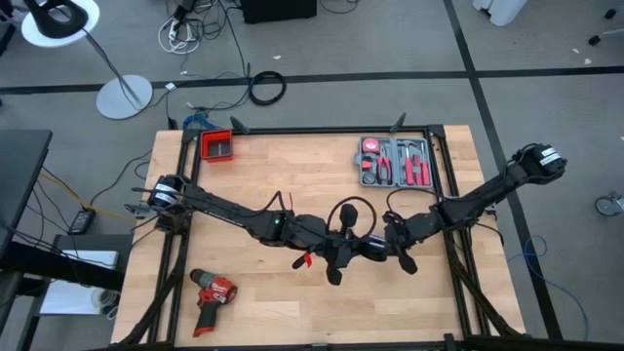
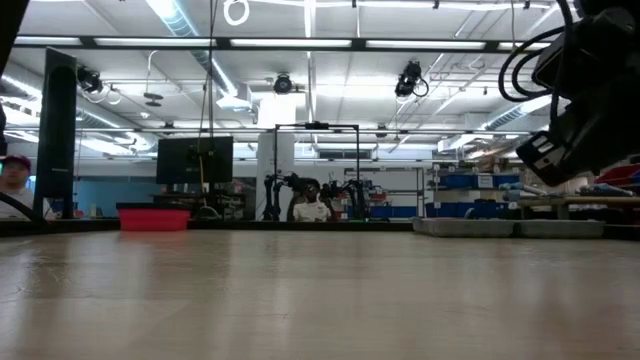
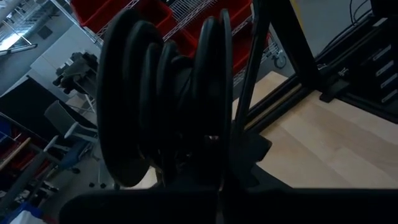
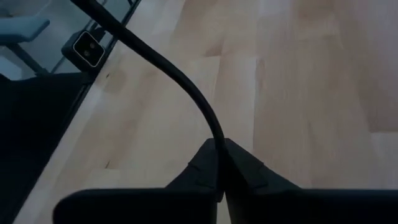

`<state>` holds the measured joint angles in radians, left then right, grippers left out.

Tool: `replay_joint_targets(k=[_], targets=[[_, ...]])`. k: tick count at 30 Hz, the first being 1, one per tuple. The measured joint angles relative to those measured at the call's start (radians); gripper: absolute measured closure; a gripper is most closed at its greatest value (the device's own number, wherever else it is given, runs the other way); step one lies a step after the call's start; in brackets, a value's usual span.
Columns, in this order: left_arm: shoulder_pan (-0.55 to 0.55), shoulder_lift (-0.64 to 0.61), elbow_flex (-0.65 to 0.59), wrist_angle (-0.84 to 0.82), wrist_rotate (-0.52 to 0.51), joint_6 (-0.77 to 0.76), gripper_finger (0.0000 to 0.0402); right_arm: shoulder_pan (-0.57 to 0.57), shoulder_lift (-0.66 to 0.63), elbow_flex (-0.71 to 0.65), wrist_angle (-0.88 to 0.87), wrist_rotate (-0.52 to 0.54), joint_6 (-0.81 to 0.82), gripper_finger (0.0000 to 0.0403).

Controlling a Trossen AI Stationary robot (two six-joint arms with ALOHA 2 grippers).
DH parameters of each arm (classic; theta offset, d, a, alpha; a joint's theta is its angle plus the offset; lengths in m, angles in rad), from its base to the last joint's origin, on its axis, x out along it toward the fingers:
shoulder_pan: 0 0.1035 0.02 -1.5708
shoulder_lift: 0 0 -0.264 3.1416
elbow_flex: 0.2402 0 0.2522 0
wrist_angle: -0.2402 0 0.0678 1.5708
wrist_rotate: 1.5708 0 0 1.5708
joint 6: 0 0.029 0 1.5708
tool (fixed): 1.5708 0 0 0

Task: Coil cords
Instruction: Coil the black wire onto the black spool

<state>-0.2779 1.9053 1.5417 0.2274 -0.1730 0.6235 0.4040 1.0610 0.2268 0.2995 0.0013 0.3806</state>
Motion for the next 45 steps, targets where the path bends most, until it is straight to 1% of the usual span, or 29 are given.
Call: replay_joint_targets(k=[5, 11, 15, 18, 24, 28, 31, 33, 39, 45], targets=[[0.000, 0.000, 0.000, -0.024, -0.020, -0.001, 0.0401, 0.061, -0.001, 0.023, -0.035, -0.011, 0.026, 0.0397], [0.000, 0.000, 0.000, -0.038, -0.021, -0.020, 0.0401, 0.139, -0.026, 0.119, -0.241, 0.042, 0.023, 0.0399], [0.000, 0.000, 0.000, -0.063, -0.021, -0.054, 0.0401, 0.194, -0.069, 0.205, -0.406, 0.113, 0.022, 0.0400], [0.000, 0.000, 0.000, -0.103, -0.021, -0.104, 0.0401, 0.244, -0.102, 0.269, -0.523, 0.188, 0.025, 0.0400], [-0.001, 0.000, 0.000, -0.179, -0.020, -0.260, 0.0401, 0.330, -0.126, 0.382, -0.658, 0.320, 0.035, 0.0400], [-0.002, 0.000, 0.000, -0.240, 0.006, -0.389, 0.0401, 0.371, -0.121, 0.436, -0.686, 0.364, 0.046, 0.0400], [-0.002, 0.000, 0.000, -0.297, 0.010, -0.481, 0.0401, 0.392, -0.109, 0.467, -0.683, 0.370, 0.053, 0.0400], [-0.002, 0.000, 0.000, -0.322, -0.010, -0.522, 0.0401, 0.405, -0.097, 0.482, -0.686, 0.362, 0.073, 0.0400], [-0.011, 0.000, 0.000, -0.374, -0.033, -0.555, 0.0401, 0.469, -0.053, 0.562, -0.687, 0.349, 0.091, 0.0400], [-0.011, 0.000, 0.000, -0.414, -0.029, -0.590, 0.0401, 0.530, -0.008, 0.697, -0.759, 0.378, 0.088, 0.0400]])
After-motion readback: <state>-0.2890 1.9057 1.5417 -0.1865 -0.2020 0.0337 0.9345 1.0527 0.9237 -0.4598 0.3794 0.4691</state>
